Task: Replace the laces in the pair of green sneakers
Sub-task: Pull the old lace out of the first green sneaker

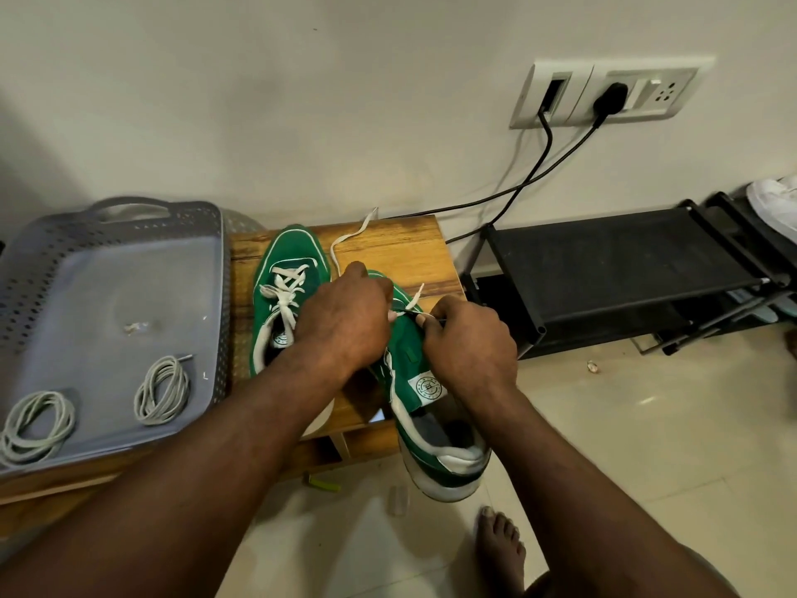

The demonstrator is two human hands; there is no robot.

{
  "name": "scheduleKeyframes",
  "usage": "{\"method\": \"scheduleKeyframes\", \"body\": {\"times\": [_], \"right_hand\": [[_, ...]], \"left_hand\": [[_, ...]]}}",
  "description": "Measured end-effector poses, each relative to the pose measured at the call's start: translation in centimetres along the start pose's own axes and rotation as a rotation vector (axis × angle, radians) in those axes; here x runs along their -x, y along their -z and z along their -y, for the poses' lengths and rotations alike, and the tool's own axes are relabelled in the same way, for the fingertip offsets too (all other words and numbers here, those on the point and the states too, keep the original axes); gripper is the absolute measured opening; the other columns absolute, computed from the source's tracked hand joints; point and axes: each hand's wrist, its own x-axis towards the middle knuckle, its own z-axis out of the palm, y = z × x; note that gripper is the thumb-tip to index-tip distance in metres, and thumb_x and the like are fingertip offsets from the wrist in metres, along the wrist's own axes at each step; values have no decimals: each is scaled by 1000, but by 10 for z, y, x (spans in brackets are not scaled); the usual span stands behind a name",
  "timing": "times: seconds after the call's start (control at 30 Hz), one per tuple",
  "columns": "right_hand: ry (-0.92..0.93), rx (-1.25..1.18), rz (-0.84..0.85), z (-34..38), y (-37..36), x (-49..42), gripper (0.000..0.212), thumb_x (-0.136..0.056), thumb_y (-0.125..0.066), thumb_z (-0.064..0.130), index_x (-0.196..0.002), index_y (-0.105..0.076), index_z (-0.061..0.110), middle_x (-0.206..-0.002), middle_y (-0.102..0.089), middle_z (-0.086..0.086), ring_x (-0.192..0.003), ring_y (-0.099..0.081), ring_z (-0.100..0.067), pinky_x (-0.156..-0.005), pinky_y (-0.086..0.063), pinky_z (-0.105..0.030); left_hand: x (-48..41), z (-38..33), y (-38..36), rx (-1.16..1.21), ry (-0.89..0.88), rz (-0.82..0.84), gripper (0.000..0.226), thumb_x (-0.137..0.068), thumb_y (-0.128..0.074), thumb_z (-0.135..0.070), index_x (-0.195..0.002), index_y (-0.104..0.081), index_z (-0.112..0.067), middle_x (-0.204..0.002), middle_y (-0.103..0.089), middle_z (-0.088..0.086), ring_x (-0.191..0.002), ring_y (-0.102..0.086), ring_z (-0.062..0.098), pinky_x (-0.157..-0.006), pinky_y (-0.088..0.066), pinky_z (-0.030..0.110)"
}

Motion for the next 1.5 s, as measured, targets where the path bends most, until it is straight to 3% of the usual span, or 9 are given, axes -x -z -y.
{"method": "scheduleKeyframes", "body": {"times": [0.23,0.37,0.53,0.73,0.93,1.03,1.17,1.3,1.5], "right_hand": [[5,4,2,1,-1,0,26,-101,-58,47,-101,-71,24,-90,-70,1,-85,-68,-23,-76,-61,-45],[2,6,3,0,-1,-1,25,-102,-58,46,-102,-70,25,-89,-69,2,-83,-67,-21,-75,-62,-44],[-6,23,5,-2,-1,-3,20,-102,-58,42,-107,-67,25,-90,-67,2,-84,-66,-21,-75,-61,-44],[-5,29,-7,-4,4,-5,14,-99,-59,34,-109,-64,26,-87,-66,1,-80,-64,-22,-68,-55,-36],[-68,-32,29,-13,15,-9,25,-93,-63,32,-117,-62,27,-98,-70,-3,-89,-68,-26,-80,-62,-45],[-117,-81,91,-21,20,-15,35,-91,-62,31,-126,-58,25,-103,-67,-4,-94,-66,-26,-83,-60,-44],[-114,-64,82,-30,24,-19,43,-93,-66,45,-129,-58,24,-104,-67,0,-94,-66,-21,-80,-59,-39],[65,-83,-10,-28,16,-23,38,-94,-73,39,-130,-64,34,-123,-65,5,-108,-65,-19,-86,-60,-42],[197,-151,-24,-27,-1,-27,24,-96,-73,25,-116,-79,36,-124,-67,11,-112,-62,-13,-90,-57,-37]], "left_hand": [[1,1,1,-27,30,-22,15,-96,-64,-33,-105,-68,-21,-92,-65,4,-84,-65,27,-69,-54,37],[-4,0,-1,-39,-65,48,22,-99,-64,-31,-118,-69,-20,-117,-55,6,-105,-59,27,-84,-54,44],[-3,3,21,601,-36,374,16,-105,-61,-22,-95,-71,-15,-101,-69,6,-90,-64,20,-77,-51,35],[-2,9,29,1145,109,306,15,-107,-53,-12,-99,-65,-8,-101,-79,4,-85,-73,22,-77,-55,37],[-9,-5,21,998,201,94,17,-104,-52,-9,-92,-59,-16,-77,-58,4,-65,-51,19,-65,-44,36],[-7,4,20,575,54,-142,10,-99,-67,-28,-103,-59,-25,-86,-59,-5,-77,-59,20,-67,-43,33],[-1,5,15,179,-79,16,39,-87,-71,-60,-117,-63,-36,-118,-58,-4,-119,-50,25,-100,-47,49],[5,-9,1,39,-109,113,59,-87,-73,-56,-135,-58,-26,-120,-66,3,-113,-61,28,-94,-54,44],[6,-11,-19,34,-82,93,40,-99,-62,-34,-137,-55,-23,-113,-68,9,-103,-66,32,-78,-53,38]]}}
